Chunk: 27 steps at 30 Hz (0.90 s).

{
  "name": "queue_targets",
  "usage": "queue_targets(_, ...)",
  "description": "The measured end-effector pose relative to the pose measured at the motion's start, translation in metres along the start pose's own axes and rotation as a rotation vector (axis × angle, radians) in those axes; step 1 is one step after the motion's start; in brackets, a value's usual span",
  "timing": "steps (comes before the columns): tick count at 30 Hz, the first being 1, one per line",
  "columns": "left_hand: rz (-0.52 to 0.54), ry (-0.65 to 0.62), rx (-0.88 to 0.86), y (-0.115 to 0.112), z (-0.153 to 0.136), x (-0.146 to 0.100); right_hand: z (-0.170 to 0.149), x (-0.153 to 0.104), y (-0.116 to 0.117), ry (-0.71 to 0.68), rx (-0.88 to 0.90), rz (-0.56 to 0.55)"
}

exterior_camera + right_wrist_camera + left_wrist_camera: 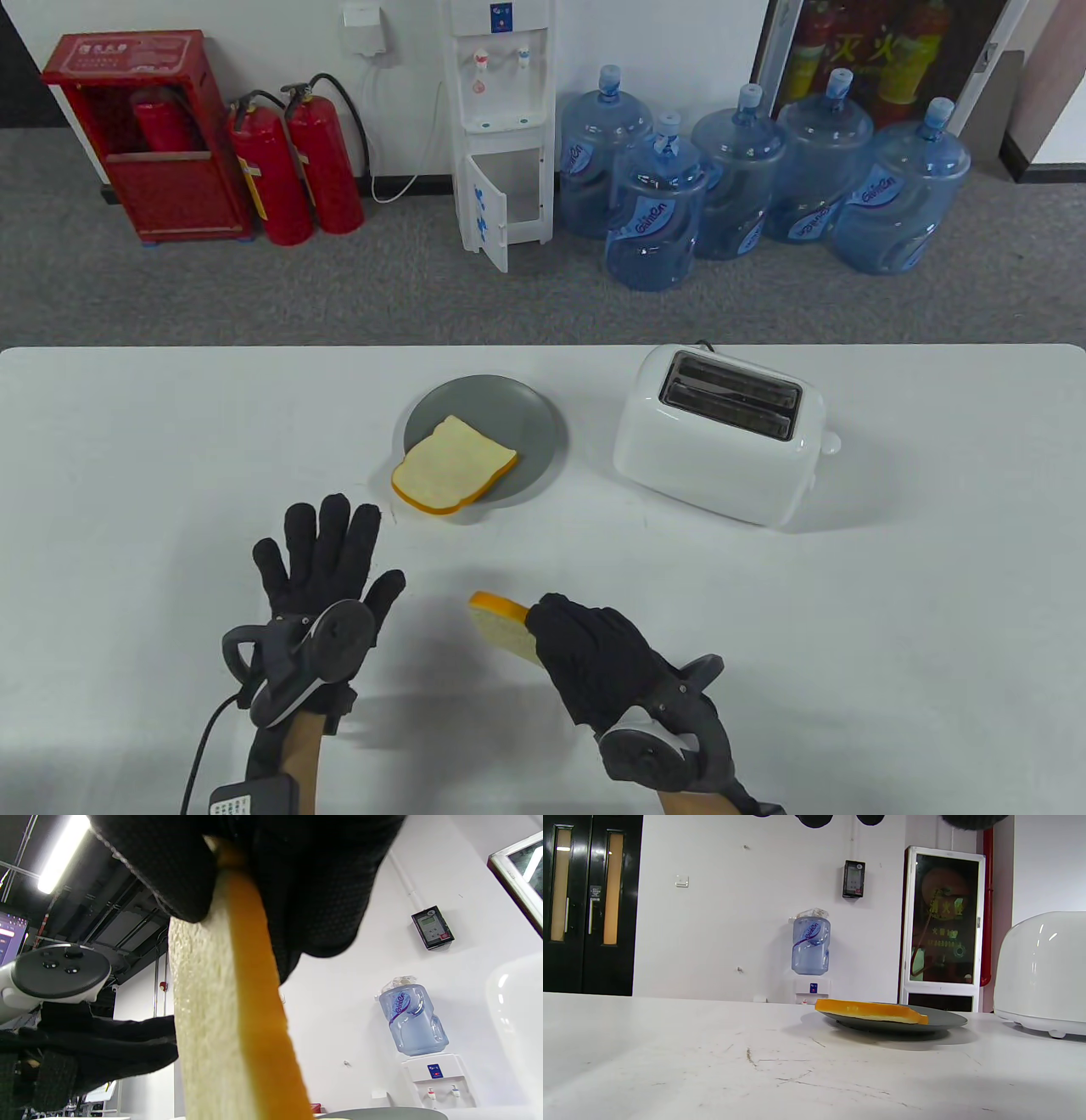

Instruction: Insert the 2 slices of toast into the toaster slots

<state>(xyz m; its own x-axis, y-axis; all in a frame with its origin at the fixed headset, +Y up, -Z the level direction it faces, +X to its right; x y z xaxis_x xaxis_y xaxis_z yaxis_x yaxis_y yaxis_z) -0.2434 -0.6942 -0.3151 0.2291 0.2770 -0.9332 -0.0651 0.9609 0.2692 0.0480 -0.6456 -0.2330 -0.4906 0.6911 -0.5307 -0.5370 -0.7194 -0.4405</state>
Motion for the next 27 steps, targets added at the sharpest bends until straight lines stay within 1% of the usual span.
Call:
queue_targets(5,-0.012,-0.001,0.008,0.001,0.001,0.000,0.008,0.005,-0.010,-0.011,-0.003,-0.029)
queue_targets(10,-0.002,-0.007,0.006,0.001,0.002,0.001,0.015,0.016,-0.023,-0.010,-0.023,-0.060)
queue_targets(15,-0.001,-0.012,0.002,0.001,0.003,0.002,0.004,0.026,-0.039,0.034,-0.011,-0.085)
queue_targets(19,-0.005,-0.025,0.010,0.001,0.007,0.002,-0.014,0.038,-0.064,0.088,0.002,-0.137)
queue_targets(20,-0.002,-0.026,0.013,0.001,0.007,0.002,-0.020,0.044,-0.074,0.104,0.001,-0.155)
queue_targets(21,0.001,-0.027,0.013,0.002,0.007,0.002,-0.022,0.045,-0.077,0.107,0.000,-0.161)
queue_targets(23,0.016,-0.030,0.008,0.003,0.006,0.002,-0.033,0.057,-0.096,0.125,-0.012,-0.183)
queue_targets(27,0.011,-0.021,0.013,0.002,0.003,0.001,-0.051,0.077,-0.122,0.152,-0.047,-0.204)
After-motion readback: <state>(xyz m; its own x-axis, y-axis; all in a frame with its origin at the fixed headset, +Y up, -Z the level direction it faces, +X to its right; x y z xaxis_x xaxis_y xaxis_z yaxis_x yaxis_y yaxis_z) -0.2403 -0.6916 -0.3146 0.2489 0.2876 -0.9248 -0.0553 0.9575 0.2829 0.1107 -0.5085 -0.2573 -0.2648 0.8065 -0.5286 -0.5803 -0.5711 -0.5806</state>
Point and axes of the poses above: the tracker on the back of each hand, its own z axis roughly to the thumb side, its own x axis roughly from the wrist to the fingertips, y = z × x, the point moved 5 cm from there along x, roughly from the wrist to the fingertips, and after that the axes turned 11 degrees about -y, right-handed, at the moved point
